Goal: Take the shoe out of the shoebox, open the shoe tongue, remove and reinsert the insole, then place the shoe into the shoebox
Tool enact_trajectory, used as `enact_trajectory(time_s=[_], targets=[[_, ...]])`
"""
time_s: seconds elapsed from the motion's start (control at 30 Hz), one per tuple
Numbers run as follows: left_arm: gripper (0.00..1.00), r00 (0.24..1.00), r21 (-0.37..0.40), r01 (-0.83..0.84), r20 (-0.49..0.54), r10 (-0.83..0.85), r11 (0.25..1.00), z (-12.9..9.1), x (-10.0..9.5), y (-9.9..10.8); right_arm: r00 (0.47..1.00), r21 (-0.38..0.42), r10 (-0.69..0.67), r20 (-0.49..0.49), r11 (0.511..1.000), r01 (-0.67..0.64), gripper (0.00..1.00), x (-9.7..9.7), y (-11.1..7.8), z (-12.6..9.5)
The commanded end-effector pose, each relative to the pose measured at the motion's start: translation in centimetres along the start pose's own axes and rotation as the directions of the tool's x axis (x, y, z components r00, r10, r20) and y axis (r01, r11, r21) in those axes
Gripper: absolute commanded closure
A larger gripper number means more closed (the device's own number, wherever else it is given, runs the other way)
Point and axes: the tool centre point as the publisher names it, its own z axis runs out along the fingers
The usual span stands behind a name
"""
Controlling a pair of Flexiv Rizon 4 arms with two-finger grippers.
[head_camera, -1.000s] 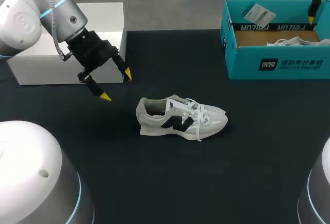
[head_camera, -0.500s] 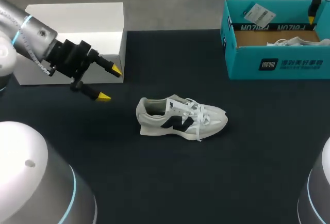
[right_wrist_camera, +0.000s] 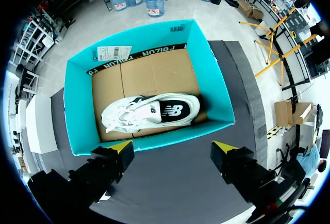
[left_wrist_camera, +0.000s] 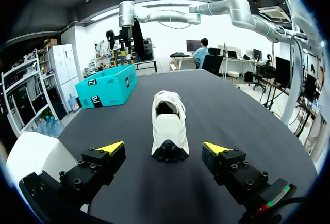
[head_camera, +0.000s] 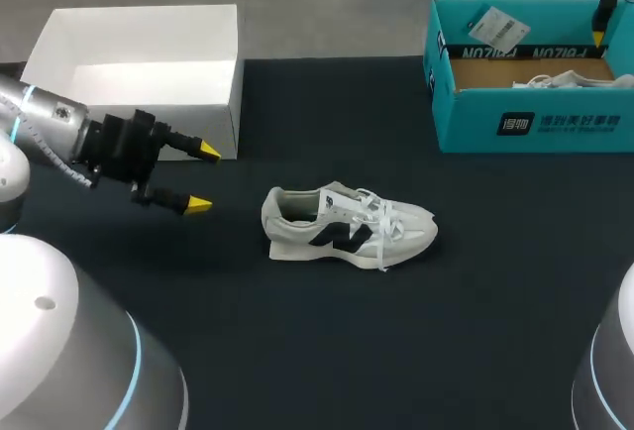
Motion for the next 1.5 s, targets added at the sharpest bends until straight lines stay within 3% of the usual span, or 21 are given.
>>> enact_trajectory(time_s=[0.03,0.43,1.27,1.5], targets=[[0.00,1.000,0.009,0.022,0.022,-0.022,1.000,0.6,0.0,1.8,1.000,-0.001,0.001,0.000,1.000,-0.001,0.00,0.0,-0.1,0.0],[0.00,0.996,0.053,0.087,-0.022,-0.086,0.995,1.8,0.9,5.5,1.000,-0.001,0.001,0.000,1.000,-0.001,0.00,0.0,-0.1,0.0],[0.00,0.996,0.032,0.092,-0.019,-0.091,0.995,1.7,1.1,5.5,1.000,-0.001,0.001,0.000,1.000,-0.001,0.00,0.0,-0.1,0.0],[0.00,0.996,0.042,0.085,-0.034,-0.084,0.995,4.0,1.4,5.9,1.000,-0.001,0.001,0.000,1.000,-0.001,0.00,0.0,-0.1,0.0]])
